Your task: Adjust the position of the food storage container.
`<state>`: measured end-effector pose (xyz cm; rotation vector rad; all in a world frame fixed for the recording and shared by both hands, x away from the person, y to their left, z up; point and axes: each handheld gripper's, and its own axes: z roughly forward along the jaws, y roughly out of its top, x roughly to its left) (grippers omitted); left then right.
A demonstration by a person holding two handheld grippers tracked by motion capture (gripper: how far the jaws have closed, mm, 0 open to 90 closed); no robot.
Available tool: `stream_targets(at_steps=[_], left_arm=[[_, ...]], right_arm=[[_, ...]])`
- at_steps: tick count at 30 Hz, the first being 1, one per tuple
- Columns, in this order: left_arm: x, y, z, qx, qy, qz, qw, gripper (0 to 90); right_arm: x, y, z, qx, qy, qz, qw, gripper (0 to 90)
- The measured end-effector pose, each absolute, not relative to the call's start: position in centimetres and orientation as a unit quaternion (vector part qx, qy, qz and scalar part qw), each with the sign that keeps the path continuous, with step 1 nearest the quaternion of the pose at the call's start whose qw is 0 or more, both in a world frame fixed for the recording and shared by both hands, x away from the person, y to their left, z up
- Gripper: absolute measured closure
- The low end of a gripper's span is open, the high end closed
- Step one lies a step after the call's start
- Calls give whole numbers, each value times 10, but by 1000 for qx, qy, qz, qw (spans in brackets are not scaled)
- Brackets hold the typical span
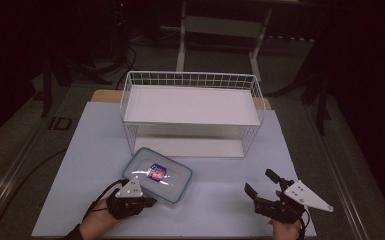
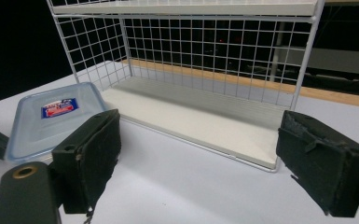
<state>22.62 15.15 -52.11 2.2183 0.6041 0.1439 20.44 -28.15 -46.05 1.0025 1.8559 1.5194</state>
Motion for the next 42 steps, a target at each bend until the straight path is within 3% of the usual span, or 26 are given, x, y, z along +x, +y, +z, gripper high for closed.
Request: stream_targets(at_steps=[6,15,20,29,42], left_arm=[[223,160,-513,877,227,67,418,896],[233,233,-516,858,322,113,382,896],[249,246,-518,846,350,129,381,896],[276,244,-525,846,350,122,383,897],[258,222,-521,862,310,96,391,897]], right_arm=[[203,-282,-460,371,688,563,268,137],[202,-281,-460,370,689,563,268,137],[202,-280,-460,369,689,563,269,137],[202,-280,-460,369,692,563,260,139],[203,-279,-460,368,693,565,255,144]])
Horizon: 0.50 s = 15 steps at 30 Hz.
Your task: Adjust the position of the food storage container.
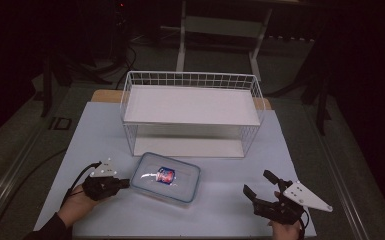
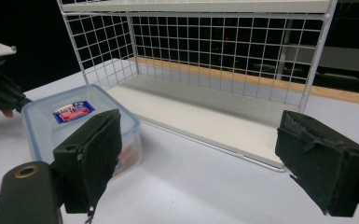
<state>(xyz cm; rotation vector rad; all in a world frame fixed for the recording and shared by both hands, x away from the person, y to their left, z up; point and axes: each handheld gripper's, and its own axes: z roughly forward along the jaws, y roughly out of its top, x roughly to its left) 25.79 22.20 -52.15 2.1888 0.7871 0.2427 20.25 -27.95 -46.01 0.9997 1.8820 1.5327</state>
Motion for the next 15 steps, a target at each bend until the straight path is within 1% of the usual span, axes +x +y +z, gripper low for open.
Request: stream_targets(at_steps=[2,5,10,15], left_arm=[[252,214,-519,870,291,94,387,897],[250,210,-518,872,286,91,387,897],[248,201,-522,873,279,69,393,897],[246,187,-521,880,263,62,391,897]], right_arm=[[203,-280,-460,368,693,565,254,143],[203,-279,-460,368,694,564,253,143],[203,-279,-460,368,695,564,253,143],[203,-279,-461,367,696,563,254,143]])
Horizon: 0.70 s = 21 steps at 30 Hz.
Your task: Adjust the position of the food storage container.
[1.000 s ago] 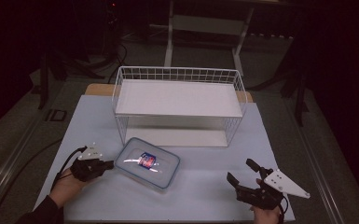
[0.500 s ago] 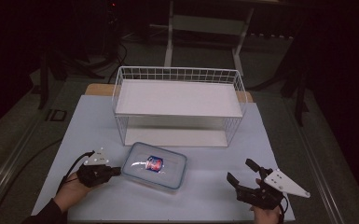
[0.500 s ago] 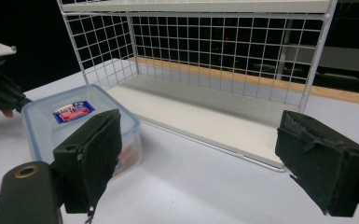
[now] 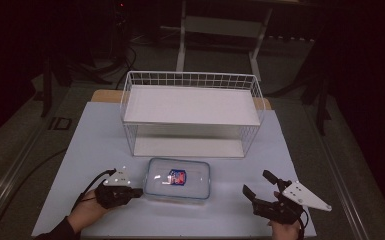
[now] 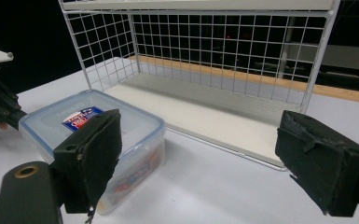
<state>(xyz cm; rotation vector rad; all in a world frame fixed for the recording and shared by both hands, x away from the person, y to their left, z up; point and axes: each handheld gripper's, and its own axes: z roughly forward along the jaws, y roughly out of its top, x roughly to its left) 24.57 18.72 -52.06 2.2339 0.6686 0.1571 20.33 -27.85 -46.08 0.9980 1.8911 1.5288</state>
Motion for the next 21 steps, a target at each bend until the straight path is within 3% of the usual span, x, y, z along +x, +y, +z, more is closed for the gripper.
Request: stream_targets(at_steps=[5,10,21], left_arm=[[246,178,-521,887,244,58,387,896],[260,193,-518,871,282,76,396,897],[271,185,-508,863,275,76,417,897]], right_arm=[[203,-279,-461,367,696,563,254,143],[203,-280,-461,368,695,563,254,143],[204,-279,-461,368,695,563,253,143]])
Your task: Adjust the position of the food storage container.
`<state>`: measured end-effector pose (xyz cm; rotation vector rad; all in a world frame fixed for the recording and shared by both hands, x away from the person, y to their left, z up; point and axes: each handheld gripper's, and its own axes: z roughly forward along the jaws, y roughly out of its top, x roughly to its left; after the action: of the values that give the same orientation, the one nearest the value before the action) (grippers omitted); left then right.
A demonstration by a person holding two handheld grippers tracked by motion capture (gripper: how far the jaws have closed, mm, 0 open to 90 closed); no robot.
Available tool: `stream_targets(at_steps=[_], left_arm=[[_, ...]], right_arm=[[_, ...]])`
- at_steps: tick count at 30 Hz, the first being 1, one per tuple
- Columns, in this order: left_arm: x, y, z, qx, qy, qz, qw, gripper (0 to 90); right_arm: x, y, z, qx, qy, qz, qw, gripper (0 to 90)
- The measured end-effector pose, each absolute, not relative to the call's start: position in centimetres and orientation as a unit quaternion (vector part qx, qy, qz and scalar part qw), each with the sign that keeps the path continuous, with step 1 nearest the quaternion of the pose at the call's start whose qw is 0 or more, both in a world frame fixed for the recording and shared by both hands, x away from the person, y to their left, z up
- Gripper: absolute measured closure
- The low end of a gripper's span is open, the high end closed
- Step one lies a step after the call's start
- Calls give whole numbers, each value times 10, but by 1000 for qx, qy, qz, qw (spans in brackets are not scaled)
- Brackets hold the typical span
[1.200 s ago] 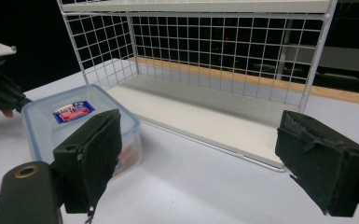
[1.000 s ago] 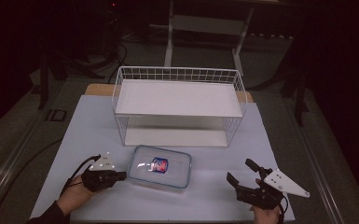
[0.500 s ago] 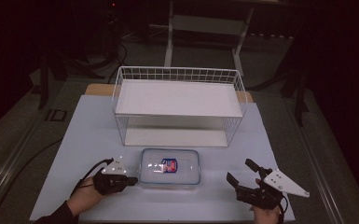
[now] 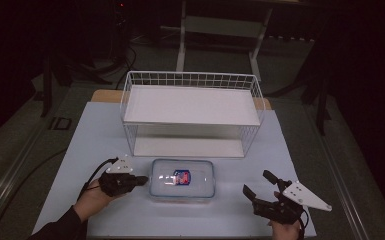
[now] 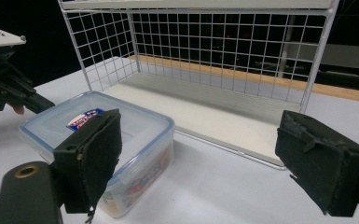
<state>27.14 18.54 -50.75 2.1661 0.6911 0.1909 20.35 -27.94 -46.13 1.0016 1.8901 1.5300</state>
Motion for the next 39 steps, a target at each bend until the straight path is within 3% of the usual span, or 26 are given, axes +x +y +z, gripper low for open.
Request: stream_targets(at_steps=[24,29,30,31,32,35,36,39], left_arm=[[278,147,-505,868,254,67,422,896],[280,146,-503,857,277,73,428,893],[280,147,-502,852,287,73,431,832],[281,149,-500,847,297,71,436,832],[281,151,-498,840,307,68,442,667],[283,158,-491,820,334,73,460,592],[284,160,-489,815,343,64,463,455],[284,163,-486,803,355,43,477,417]], right_arm=[[204,-275,-463,366,701,559,250,143],[204,-276,-463,366,700,560,251,143],[204,-276,-463,366,700,559,251,143],[204,-276,-463,366,700,559,251,143],[204,-277,-463,367,699,560,251,143],[204,-277,-463,367,700,559,251,143],[204,-276,-464,367,700,558,253,143],[204,-276,-463,367,699,559,253,142]])
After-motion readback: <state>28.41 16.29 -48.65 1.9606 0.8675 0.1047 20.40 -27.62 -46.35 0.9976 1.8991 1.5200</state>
